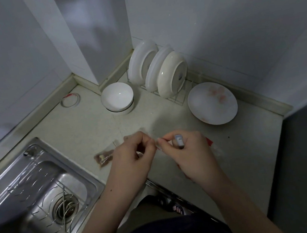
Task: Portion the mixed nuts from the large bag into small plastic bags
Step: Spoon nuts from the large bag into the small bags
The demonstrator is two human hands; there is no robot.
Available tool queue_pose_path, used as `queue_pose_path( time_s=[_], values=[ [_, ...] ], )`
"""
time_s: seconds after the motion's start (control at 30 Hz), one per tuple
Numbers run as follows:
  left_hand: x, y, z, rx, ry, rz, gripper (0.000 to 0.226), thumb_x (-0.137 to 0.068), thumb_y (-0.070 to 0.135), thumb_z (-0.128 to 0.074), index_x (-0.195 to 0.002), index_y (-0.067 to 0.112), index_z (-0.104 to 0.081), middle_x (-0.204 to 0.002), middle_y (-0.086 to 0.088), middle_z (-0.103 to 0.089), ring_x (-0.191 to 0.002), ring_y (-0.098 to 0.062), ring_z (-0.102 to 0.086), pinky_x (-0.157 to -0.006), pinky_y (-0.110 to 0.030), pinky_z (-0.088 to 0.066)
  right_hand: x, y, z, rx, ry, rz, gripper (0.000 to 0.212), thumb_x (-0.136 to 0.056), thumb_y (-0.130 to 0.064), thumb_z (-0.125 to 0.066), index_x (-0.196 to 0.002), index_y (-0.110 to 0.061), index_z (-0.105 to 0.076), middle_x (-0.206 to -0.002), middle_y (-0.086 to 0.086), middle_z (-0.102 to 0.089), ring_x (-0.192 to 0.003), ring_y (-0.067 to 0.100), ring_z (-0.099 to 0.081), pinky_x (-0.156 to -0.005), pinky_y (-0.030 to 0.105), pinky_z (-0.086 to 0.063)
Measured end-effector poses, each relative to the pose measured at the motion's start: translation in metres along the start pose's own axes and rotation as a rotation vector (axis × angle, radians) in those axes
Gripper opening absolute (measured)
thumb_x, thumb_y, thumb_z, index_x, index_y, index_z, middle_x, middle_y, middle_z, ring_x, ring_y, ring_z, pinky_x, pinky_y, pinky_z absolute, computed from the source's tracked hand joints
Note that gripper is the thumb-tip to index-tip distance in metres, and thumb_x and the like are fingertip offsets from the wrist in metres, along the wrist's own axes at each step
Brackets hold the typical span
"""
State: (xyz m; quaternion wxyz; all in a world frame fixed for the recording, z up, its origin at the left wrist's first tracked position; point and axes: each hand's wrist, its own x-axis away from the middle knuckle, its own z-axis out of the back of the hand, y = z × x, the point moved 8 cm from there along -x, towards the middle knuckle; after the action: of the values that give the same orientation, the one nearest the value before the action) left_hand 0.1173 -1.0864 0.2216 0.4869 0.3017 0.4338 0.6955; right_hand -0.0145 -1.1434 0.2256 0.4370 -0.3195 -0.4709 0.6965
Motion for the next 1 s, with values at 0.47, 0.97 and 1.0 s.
queue_pose_path(
  time_s=[0.47, 0.97, 1.0],
  values=[
    [-0.001, -0.001, -0.005, -0.015, -0.061, 0.0, 0.013, -0.084, 0.013, -0.06, -0.071, 0.009, -0.058, -0.07, -0.01, -0.065, -0.07, -0.03, -0.062, -0.069, -0.049, -0.05, 0.003, 0.0, -0.01, 0.211, 0.028, 0.059, 0.024, -0.082, -0.009, -0.067, -0.061, -0.014, -0.057, -0.049, -0.012, -0.042, -0.044, 0.006, -0.04, -0.047, 0.018, -0.032],
    [0.003, -0.009, -0.014, -0.109, -0.02, 0.08, 0.031, -0.088, 0.041, -0.049, -0.075, 0.016, -0.06, -0.066, -0.002, -0.061, -0.065, -0.013, -0.058, -0.063, -0.028, -0.047, 0.004, -0.007, -0.004, 0.319, 0.098, 0.157, 0.02, -0.088, -0.022, -0.064, -0.076, -0.022, -0.048, -0.053, -0.013, -0.047, -0.047, 0.003, -0.05, -0.044, 0.009, -0.032],
    [0.004, -0.009, -0.014, -0.101, -0.013, 0.076, 0.031, -0.089, 0.039, -0.048, -0.074, 0.015, -0.06, -0.065, -0.004, -0.061, -0.063, -0.015, -0.058, -0.063, -0.033, -0.047, 0.005, -0.009, -0.008, 0.357, 0.072, 0.181, 0.018, -0.089, -0.026, -0.062, -0.079, -0.02, -0.049, -0.057, -0.011, -0.052, -0.049, 0.003, -0.052, -0.044, 0.011, -0.035]
  ],
)
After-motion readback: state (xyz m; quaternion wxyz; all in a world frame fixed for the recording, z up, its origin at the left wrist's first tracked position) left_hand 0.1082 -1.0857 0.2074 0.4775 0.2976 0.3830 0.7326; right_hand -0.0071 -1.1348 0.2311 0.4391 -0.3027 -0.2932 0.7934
